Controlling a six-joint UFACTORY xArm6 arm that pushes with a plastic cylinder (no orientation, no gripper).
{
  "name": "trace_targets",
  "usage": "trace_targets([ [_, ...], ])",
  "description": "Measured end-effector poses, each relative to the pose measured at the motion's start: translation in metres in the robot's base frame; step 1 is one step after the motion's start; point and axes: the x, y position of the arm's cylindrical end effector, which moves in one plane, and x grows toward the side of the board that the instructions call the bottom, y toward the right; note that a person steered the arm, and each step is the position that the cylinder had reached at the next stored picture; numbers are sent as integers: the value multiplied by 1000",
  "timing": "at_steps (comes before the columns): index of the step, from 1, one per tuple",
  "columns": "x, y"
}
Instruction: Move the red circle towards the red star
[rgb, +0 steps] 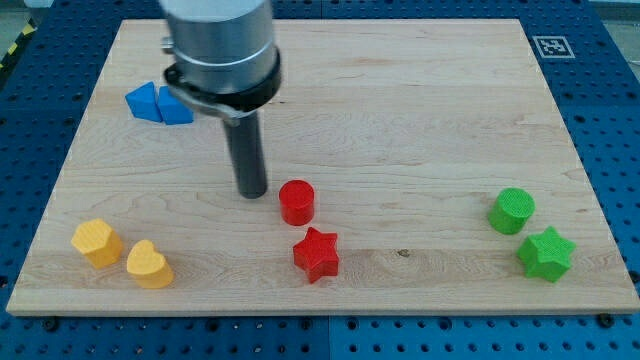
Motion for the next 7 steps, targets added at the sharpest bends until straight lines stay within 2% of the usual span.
trace_targets([
  [2, 18, 8],
  [4, 11, 96],
  [6, -13, 120],
  [7, -19, 169],
])
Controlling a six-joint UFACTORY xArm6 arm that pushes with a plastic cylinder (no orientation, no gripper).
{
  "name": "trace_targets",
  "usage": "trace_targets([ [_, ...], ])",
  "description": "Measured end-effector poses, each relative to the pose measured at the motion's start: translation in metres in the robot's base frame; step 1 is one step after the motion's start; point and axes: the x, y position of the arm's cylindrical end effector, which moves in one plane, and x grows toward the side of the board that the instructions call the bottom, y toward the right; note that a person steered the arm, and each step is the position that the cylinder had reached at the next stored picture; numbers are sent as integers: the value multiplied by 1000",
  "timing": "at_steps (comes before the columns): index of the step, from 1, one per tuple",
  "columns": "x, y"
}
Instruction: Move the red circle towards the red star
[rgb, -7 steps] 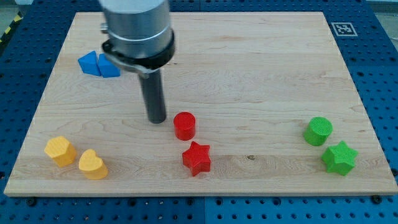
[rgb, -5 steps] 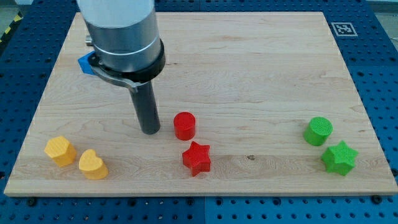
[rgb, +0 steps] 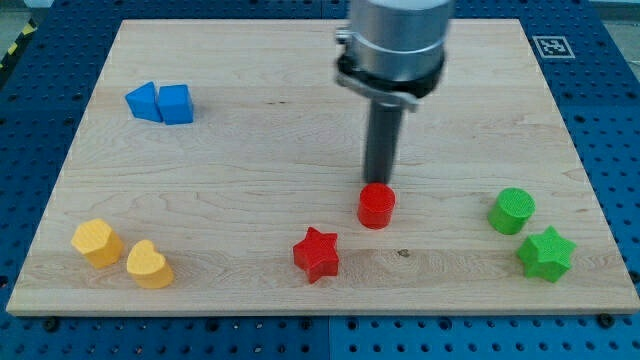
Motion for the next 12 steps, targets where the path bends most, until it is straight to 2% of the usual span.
trace_targets([
  [1, 0, 27],
  [3, 4, 20],
  [5, 32, 2],
  [6, 33, -2],
  [8, -2, 0],
  [12, 13, -29],
])
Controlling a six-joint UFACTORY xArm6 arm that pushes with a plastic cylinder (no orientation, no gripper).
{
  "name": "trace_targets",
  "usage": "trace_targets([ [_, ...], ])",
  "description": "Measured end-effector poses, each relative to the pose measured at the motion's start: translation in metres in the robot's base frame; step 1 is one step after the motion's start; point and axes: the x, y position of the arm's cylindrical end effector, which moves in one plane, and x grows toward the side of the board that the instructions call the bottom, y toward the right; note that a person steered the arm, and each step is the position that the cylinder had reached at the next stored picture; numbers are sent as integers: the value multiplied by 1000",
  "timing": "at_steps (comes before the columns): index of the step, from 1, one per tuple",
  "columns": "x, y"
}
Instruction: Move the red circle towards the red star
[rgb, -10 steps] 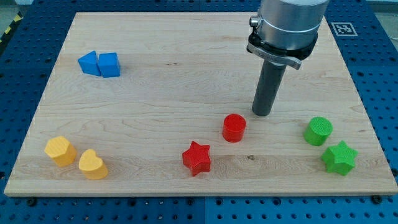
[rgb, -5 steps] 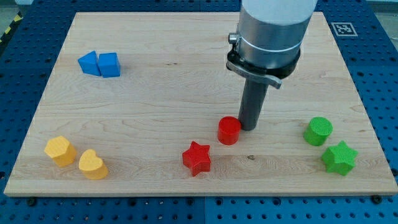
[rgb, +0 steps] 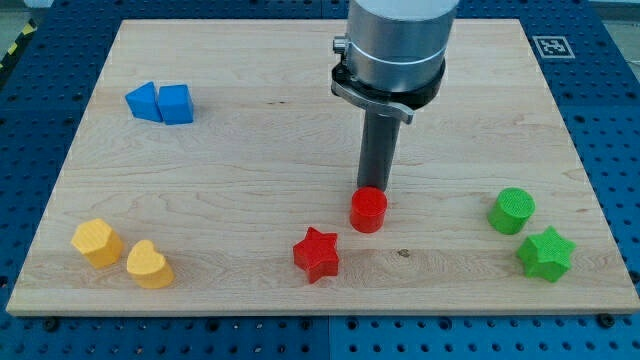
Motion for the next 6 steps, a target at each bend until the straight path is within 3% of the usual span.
trace_targets([
  [2, 27, 0],
  [4, 33, 37],
  [6, 40, 38],
])
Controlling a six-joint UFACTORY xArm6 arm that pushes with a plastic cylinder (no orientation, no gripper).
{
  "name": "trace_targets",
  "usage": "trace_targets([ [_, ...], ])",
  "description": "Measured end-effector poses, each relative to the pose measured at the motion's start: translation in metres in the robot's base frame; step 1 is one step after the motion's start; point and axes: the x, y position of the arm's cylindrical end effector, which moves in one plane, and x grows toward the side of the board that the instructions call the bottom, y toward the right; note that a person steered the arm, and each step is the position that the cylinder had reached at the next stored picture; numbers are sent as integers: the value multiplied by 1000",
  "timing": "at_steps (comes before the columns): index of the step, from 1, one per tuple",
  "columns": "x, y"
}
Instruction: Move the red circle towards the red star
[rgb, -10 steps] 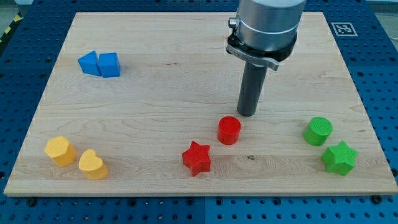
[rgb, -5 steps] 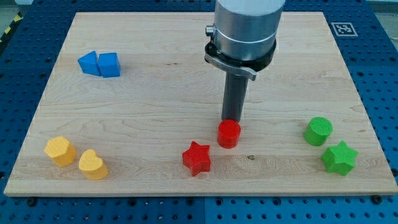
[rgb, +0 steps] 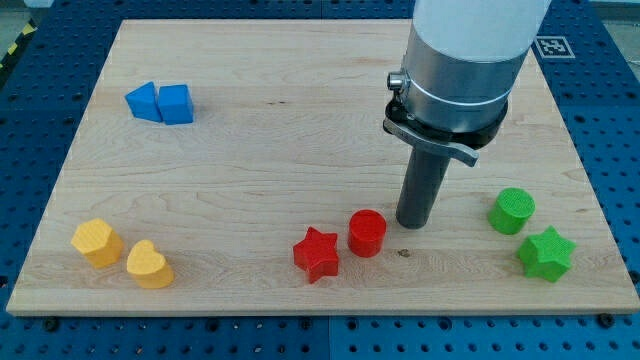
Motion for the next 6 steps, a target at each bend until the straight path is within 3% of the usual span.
trace_targets([
  [6, 15, -23],
])
